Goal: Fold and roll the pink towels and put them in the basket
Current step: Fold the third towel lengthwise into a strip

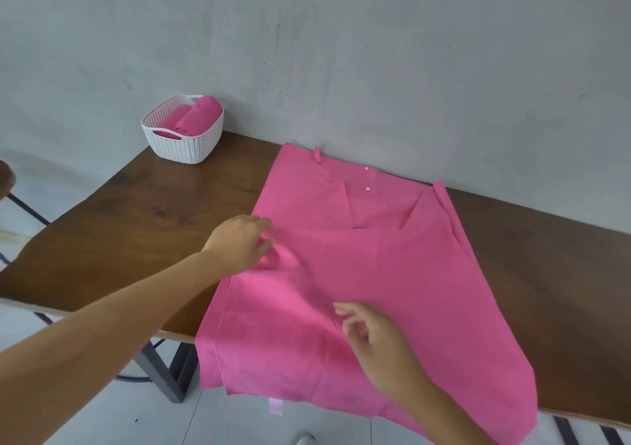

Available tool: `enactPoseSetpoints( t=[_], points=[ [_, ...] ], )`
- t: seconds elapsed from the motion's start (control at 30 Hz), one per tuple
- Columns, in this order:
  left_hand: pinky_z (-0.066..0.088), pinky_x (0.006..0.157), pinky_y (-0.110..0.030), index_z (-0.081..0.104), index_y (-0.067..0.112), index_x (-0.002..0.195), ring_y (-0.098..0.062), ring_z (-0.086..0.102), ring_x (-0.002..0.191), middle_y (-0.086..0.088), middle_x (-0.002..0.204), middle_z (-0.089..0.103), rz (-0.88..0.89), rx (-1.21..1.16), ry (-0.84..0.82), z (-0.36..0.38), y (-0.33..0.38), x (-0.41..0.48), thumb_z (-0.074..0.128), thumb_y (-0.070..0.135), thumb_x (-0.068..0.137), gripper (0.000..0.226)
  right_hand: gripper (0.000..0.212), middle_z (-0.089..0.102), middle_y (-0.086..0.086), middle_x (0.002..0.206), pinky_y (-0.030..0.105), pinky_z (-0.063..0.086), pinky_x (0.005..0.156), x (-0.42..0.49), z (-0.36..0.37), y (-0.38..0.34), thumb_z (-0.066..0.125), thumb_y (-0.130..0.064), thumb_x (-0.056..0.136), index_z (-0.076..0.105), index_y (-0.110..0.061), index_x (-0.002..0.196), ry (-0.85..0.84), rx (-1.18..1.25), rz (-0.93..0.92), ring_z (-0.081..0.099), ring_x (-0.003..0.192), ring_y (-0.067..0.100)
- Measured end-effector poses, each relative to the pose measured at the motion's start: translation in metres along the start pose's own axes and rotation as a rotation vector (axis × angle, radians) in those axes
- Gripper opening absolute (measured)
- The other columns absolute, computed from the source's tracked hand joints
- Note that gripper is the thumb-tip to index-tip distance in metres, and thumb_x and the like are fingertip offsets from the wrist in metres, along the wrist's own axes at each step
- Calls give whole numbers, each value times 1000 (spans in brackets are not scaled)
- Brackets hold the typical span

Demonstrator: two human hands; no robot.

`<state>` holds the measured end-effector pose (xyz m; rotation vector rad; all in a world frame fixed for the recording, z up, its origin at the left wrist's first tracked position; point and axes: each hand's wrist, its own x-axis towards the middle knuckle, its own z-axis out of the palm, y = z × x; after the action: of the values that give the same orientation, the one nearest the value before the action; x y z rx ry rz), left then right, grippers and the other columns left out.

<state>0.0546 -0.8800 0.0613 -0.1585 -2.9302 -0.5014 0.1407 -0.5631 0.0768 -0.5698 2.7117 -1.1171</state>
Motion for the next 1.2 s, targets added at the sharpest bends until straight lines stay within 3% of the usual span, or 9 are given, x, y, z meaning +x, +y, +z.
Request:
enactPoseSetpoints(
  t=[0.27, 0.43, 0.6, 0.7, 0.8, 0.9, 1.03, 1.13, 1.2],
  points=[
    [38, 111, -42, 56, 20, 140, -27, 51, 129, -4, 136, 59, 44, -45, -157, 37, 65, 60, 53, 42, 101, 44, 48, 65, -23, 116, 14, 47, 93, 56, -46, 44, 57, -6, 98, 57, -51, 116, 98, 15, -23, 59, 111, -6],
    [31, 118, -39, 50, 23, 147, -25, 43, 138, -2, 147, 51, 62, -70, -257, 56, 106, 96, 50, 48, 102, 51, 36, 59, -26, 121, 24, 45, 104, 94, -76, 73, 56, -11, 99, 65, -34, 125, 128, -64, -38, 52, 119, -6],
    [21, 117, -28, 59, 21, 140, -19, 42, 139, 0, 146, 53, 119, -64, -322, 67, 135, 115, 49, 46, 104, 45, 34, 60, -21, 125, 22, 40, 108, 125, -97, 99, 55, -14, 100, 64, -30, 129, 139, -95, -49, 48, 123, -3],
    [21, 116, -28, 59, 22, 140, -20, 37, 141, -3, 150, 48, 101, 0, -360, 72, 139, 118, 46, 49, 104, 47, 34, 61, -20, 124, 24, 41, 108, 142, -104, 113, 56, -13, 100, 65, -29, 128, 141, -90, -71, 48, 122, -3],
    [25, 121, -36, 51, 22, 147, -21, 33, 144, 1, 157, 40, 42, 46, -379, 81, 135, 118, 40, 62, 100, 62, 32, 61, -19, 121, 24, 42, 105, 158, -107, 123, 56, -13, 100, 66, -27, 127, 141, -85, -78, 49, 120, 0],
    [29, 120, -34, 49, 18, 148, -17, 37, 142, 3, 154, 45, 8, 30, -317, 83, 132, 119, 27, 76, 89, 86, 31, 62, -18, 119, 24, 42, 103, 177, -106, 131, 56, -12, 100, 66, -27, 125, 132, -97, -93, 49, 117, 1],
    [44, 107, -35, 69, 13, 124, -18, 57, 121, -1, 127, 66, -18, -119, -142, 78, 125, 122, 35, 68, 95, 71, 31, 64, -14, 119, 22, 42, 102, 209, -105, 135, 57, -9, 98, 68, -25, 123, 96, -115, -131, 53, 114, 3],
    [52, 86, -36, 76, 15, 98, -14, 64, 91, 4, 99, 70, -88, -248, 69, 71, 118, 129, 68, 34, 95, 21, 31, 66, -10, 120, 22, 40, 100, 237, -106, 134, 58, -8, 97, 68, -22, 122, 93, -145, -142, 54, 116, 8],
    [50, 76, -27, 72, 21, 85, -9, 61, 80, 9, 88, 67, -165, -306, 181, 60, 116, 137, 79, 22, 86, 7, 32, 67, -7, 122, 20, 36, 100, 256, -107, 130, 59, -6, 96, 68, -20, 123, 82, -162, -158, 54, 120, 12]
  ],
)
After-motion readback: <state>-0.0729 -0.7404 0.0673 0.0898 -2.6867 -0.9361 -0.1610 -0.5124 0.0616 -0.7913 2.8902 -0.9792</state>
